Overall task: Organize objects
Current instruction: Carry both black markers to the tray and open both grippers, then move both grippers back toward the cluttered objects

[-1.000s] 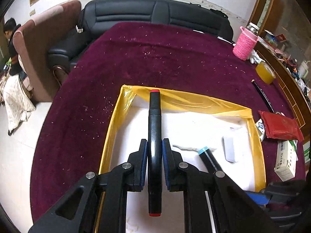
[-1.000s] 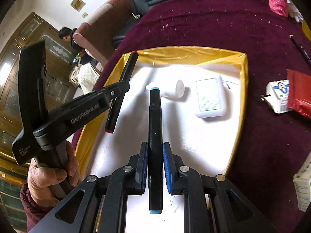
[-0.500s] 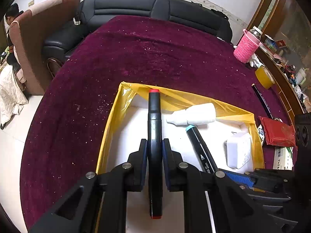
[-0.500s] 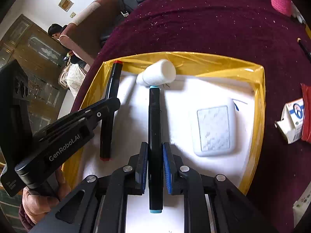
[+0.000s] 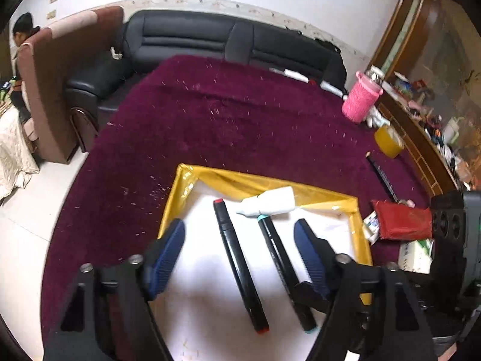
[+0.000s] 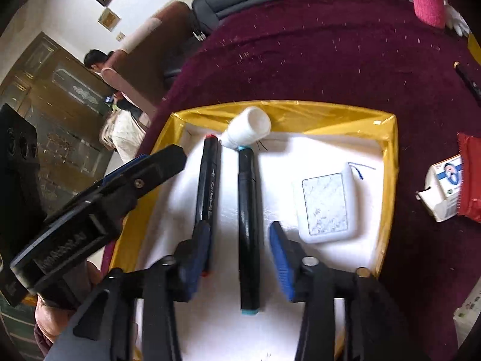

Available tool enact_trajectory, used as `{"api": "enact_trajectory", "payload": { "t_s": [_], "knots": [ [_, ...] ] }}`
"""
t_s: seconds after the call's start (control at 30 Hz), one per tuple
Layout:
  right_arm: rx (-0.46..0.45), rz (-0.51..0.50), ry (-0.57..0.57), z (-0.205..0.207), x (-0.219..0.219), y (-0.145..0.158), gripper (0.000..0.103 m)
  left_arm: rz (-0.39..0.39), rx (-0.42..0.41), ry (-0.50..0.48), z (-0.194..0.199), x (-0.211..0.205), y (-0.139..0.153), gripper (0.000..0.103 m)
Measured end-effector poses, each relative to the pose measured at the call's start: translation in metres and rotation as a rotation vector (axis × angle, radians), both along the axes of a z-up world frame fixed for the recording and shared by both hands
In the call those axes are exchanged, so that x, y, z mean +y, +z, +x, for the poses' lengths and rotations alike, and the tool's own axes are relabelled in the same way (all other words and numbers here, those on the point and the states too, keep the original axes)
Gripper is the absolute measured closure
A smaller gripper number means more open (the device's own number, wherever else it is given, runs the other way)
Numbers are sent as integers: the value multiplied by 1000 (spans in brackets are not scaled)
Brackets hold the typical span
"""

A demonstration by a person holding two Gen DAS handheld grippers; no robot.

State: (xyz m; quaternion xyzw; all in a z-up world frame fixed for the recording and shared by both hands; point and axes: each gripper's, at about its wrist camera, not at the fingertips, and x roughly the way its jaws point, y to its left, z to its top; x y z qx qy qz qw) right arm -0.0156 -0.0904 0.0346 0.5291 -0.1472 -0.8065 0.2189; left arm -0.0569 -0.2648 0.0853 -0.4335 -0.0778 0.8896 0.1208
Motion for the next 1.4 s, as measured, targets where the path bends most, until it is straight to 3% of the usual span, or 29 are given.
{"api": "enact_trajectory", "payload": {
  "t_s": [0.07, 0.2, 0.37, 0.47, 0.63, 0.73, 0.9, 0.97, 1.1, 1.13, 1.17, 1.23, 1.3, 1.4],
  "knots": [
    [25, -7, 0, 9, 4, 10, 39, 15, 16, 9, 13, -4, 15, 21],
    [62, -67, 9, 26, 16, 28, 29, 63, 41, 26, 45, -11, 38, 16],
    [93, -244, 12, 47, 40, 47, 11, 158, 88, -9, 92, -4, 64, 11],
    [96, -318, -16, 63, 61, 52, 9, 284, 96, -75, 111, 12, 75, 9],
    [153, -294, -104, 97, 103, 61, 9, 595, 83, -211, 129, 44, 80, 1],
    [210, -261, -143, 121, 129, 65, 9, 666, 31, -214, 132, 70, 75, 1],
    [290, -206, -225, 156, 179, 71, 9, 641, -164, -97, 121, 107, 52, 1],
    [313, -193, -255, 167, 200, 72, 9, 724, -216, -138, 120, 119, 40, 1],
    [317, -209, -314, 177, 233, 65, 9, 1042, -298, -363, 113, 151, 17, 1],
    [312, -219, -326, 178, 240, 63, 9, 1071, -310, -375, 112, 156, 12, 1],
    [305, -230, -345, 181, 251, 59, 9, 1077, -317, -366, 109, 160, 8, 1],
    [297, -238, -368, 182, 262, 53, 9, 969, -327, -264, 108, 168, 3, 1],
    [293, -235, -384, 183, 270, 48, 9, 718, -375, -100, 106, 177, -2, 1],
    [290, -233, -408, 185, 283, 41, 9, 514, -384, 42, 106, 191, -11, 1]
  ]
}}
